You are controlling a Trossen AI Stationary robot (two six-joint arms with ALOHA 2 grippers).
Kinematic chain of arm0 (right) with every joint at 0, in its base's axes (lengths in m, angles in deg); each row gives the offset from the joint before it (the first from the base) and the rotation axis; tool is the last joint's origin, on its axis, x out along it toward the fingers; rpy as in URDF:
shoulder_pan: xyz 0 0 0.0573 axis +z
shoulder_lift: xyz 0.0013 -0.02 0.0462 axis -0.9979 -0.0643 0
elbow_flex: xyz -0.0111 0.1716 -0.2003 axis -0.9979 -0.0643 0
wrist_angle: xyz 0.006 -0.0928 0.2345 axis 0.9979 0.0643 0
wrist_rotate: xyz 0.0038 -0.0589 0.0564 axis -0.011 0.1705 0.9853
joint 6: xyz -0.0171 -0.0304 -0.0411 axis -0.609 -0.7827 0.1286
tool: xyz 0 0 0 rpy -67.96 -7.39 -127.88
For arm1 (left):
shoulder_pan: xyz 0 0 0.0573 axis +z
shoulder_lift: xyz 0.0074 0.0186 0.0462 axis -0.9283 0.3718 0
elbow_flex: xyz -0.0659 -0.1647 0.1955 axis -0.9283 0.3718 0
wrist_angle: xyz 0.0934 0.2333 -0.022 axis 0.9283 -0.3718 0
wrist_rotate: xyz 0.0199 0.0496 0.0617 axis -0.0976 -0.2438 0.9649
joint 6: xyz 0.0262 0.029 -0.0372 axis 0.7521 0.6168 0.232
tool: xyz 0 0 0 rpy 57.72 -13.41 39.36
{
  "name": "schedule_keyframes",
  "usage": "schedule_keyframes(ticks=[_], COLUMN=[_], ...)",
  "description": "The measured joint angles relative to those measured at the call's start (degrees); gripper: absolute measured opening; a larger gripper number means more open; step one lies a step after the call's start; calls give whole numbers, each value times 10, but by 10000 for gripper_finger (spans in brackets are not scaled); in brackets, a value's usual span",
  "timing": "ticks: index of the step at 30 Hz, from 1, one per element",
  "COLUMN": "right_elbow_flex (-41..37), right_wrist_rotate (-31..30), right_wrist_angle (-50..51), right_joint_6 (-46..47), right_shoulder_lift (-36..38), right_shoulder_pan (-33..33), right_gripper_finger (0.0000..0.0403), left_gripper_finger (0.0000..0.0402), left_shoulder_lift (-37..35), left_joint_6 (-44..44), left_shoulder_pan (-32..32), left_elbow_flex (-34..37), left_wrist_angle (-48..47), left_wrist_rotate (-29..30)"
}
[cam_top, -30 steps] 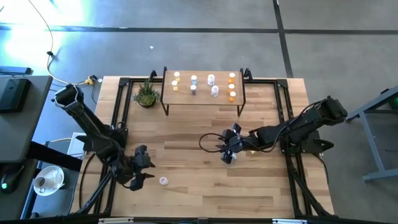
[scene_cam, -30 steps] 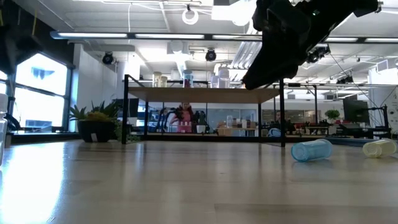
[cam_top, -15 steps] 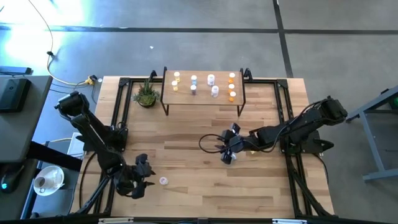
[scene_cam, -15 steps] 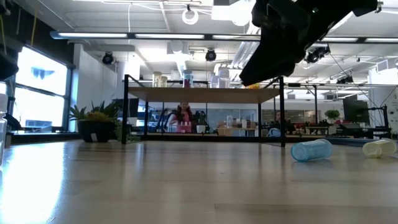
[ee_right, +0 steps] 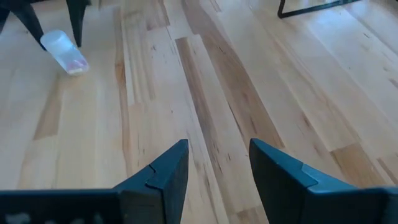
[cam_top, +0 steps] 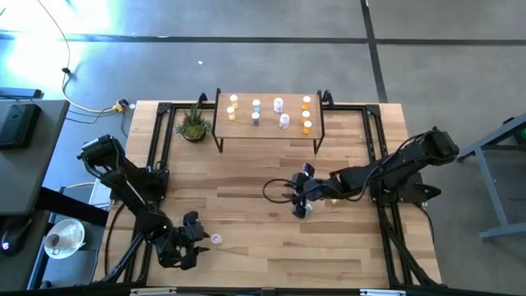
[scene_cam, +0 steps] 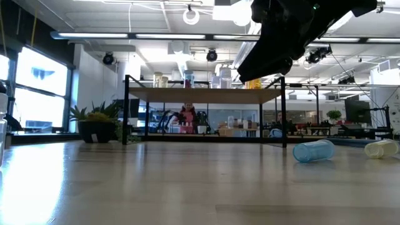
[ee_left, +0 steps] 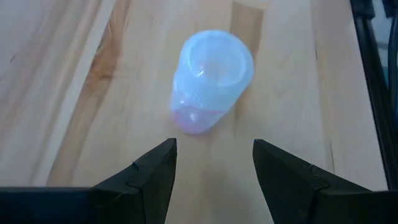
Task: Pick and place medicine bottles onto shelf by color
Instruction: Put the transparent pill bottle on the shelf
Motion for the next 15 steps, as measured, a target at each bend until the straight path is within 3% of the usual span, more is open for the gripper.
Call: schedule_keyframes(ticks=[8,15], right_elbow_flex=[0,0], right_wrist_rotate=[1,3], right_wrist_angle=[-8,-10], right_joint_6=[-6,-17], right_shoulder_lift=[0,0], right_shoulder_pan=[-4,-4], right_gripper_finger=[161,161], left_gripper_finger=[201,201], left_shoulder_lift=[39,86], left_joint_6=[-14,-14], left_shoulder_pan=[-3,-3], left_elbow_flex=[0,0], left_wrist_angle=[33,85], left_wrist_rotate=[61,80])
